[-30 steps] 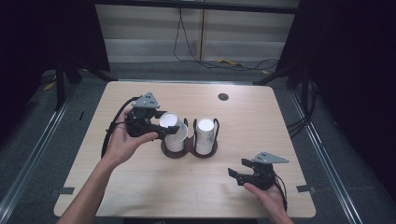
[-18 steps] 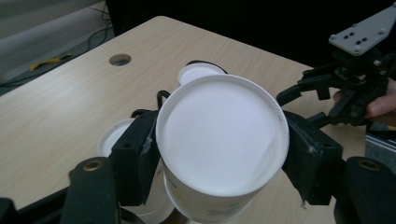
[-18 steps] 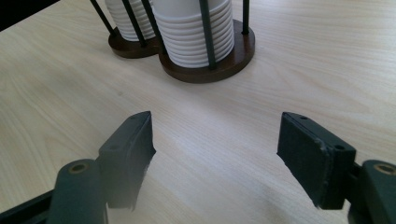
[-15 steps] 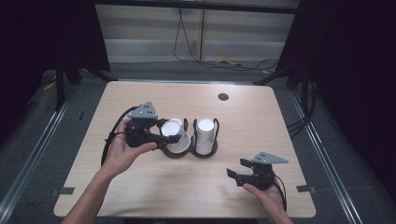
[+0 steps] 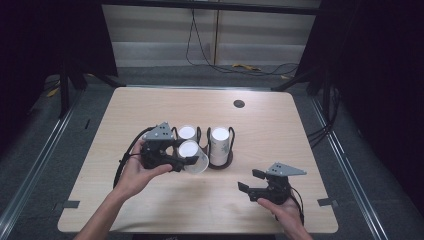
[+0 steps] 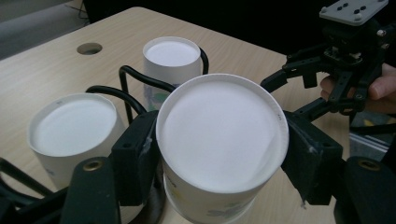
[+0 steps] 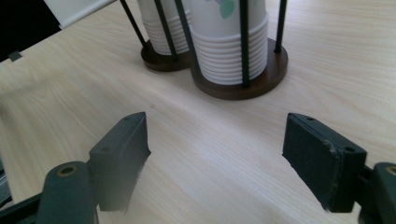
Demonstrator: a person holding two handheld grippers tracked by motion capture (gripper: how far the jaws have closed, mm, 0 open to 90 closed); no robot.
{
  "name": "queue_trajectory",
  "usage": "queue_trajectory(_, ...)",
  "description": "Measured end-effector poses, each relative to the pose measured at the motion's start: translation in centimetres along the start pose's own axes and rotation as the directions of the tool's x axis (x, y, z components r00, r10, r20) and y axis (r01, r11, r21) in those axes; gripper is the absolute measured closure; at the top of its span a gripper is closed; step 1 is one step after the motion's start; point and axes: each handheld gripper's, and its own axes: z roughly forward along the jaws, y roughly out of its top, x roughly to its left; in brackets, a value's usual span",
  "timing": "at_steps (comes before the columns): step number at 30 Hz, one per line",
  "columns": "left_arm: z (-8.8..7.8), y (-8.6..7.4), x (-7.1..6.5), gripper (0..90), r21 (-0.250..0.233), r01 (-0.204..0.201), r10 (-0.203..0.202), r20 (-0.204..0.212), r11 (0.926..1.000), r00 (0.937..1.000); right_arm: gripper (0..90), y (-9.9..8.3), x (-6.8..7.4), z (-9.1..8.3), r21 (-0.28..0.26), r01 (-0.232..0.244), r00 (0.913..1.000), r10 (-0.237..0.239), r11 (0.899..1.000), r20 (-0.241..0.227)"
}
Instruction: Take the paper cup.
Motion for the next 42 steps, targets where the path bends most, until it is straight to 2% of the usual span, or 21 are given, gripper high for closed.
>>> queue_trajectory(3, 0.3, -0.5, 0.0, 33.9, -0.001, 0.005, -0.005, 0.005, 1.0000, 1.0000, 22.0, 0.6, 0.5, -0.1, -0.019, 0.011, 0.9993, -0.012, 1.000, -0.035)
queue_trajectory(4, 0.5, -0.8, 0.0, 33.9, -0.005, 0.009, -0.008, 0.016, 1.0000, 0.9998, 21.8, 0.7, 0.7, 0.0, -0.020, 0.017, 0.9990, -0.018, 1.000, -0.040)
queue_trajectory(9, 0.8, -1.2, -0.1, 33.9, 0.002, 0.015, -0.015, 0.016, 0.9999, 0.9998, 21.2, 1.3, 1.4, 0.4, -0.010, 0.041, 0.9967, -0.042, 0.999, -0.070)
queue_trajectory(12, 1.1, -1.8, -0.1, 33.9, -0.006, 0.026, -0.026, 0.028, 0.9997, 0.9993, 19.3, 1.9, 2.1, 1.0, -0.003, 0.065, 0.9923, -0.065, 0.998, -0.106)
queue_trajectory(13, 1.5, -2.3, -0.2, 34.0, -0.001, 0.040, -0.040, 0.036, 0.9992, 0.9986, 18.2, 2.2, 2.5, 1.4, -0.007, 0.076, 0.9890, -0.076, 0.997, -0.127)
queue_trajectory(16, 1.9, -2.7, -0.3, 34.0, 0.010, 0.044, -0.044, 0.043, 0.9990, 0.9981, 17.2, 2.3, 2.7, 1.8, -0.022, 0.078, 0.9856, -0.081, 0.997, -0.148)
queue_trajectory(19, 2.3, -3.1, -0.4, 34.0, 0.020, 0.046, -0.047, 0.052, 0.9987, 0.9975, 15.7, 2.0, 2.8, 2.4, -0.050, 0.055, 0.9811, -0.064, 0.997, -0.183)
queue_trajectory(20, 2.5, -3.2, -0.5, 34.0, 0.019, 0.046, -0.047, 0.061, 0.9987, 0.9970, 14.8, 1.8, 2.9, 2.6, -0.046, 0.061, 0.9769, -0.069, 0.997, -0.202)
queue_trajectory(23, 2.7, -3.4, -0.7, 34.0, 0.011, 0.055, -0.056, 0.064, 0.9984, 0.9964, 14.8, 1.7, 2.9, 2.6, -0.049, 0.066, 0.9756, -0.074, 0.997, -0.207)
queue_trajectory(26, 3.4, -3.6, -1.0, 34.0, 0.018, 0.060, -0.061, 0.081, 0.9980, 0.9948, 14.6, 1.3, 2.8, 2.7, -0.060, 0.062, 0.9685, -0.075, 0.996, -0.238)
queue_trajectory(29, 3.6, -3.5, -1.3, 34.1, 0.013, 0.060, -0.061, 0.088, 0.9981, 0.9942, 14.2, 1.1, 2.8, 3.0, -0.055, 0.067, 0.9656, -0.078, 0.996, -0.248)
queue_trajectory(32, 3.7, -3.3, -1.8, 34.1, 0.012, 0.053, -0.054, 0.103, 0.9985, 0.9932, 14.0, 1.0, 2.8, 3.2, -0.078, 0.068, 0.9605, -0.086, 0.995, -0.265)
queue_trajectory(35, 3.6, -2.9, -2.1, 34.1, -0.009, 0.055, -0.054, 0.125, 0.9984, 0.9907, 14.0, 1.0, 2.9, 3.2, -0.091, 0.066, 0.9580, -0.089, 0.994, -0.273)
queue_trajectory(36, 3.6, -2.7, -2.3, 34.0, -0.009, 0.053, -0.051, 0.140, 0.9986, 0.9889, 14.0, 1.1, 3.0, 3.2, -0.104, 0.064, 0.9523, -0.092, 0.992, -0.291)
queue_trajectory(37, 3.4, -2.3, -2.4, 34.0, -0.021, 0.055, -0.051, 0.156, 0.9983, 0.9865, 13.9, 1.1, 3.1, 3.2, -0.111, 0.062, 0.9509, -0.093, 0.992, -0.295)
queue_trajectory(39, 3.4, -2.2, -2.5, 34.0, -0.029, 0.057, -0.051, 0.157, 0.9980, 0.9863, 13.9, 1.1, 3.1, 3.2, -0.119, 0.061, 0.9493, -0.095, 0.991, -0.300)
queue_trajectory(40, 3.4, -2.0, -2.6, 34.0, -0.029, 0.053, -0.048, 0.158, 0.9982, 0.9864, 14.0, 1.1, 3.2, 3.3, -0.137, 0.067, 0.9421, -0.107, 0.988, -0.318)
queue_trajectory(42, 3.4, -1.6, -2.7, 34.1, -0.034, 0.044, -0.037, 0.161, 0.9985, 0.9862, 14.0, 1.1, 3.3, 3.3, -0.143, 0.065, 0.9418, -0.108, 0.988, -0.318)
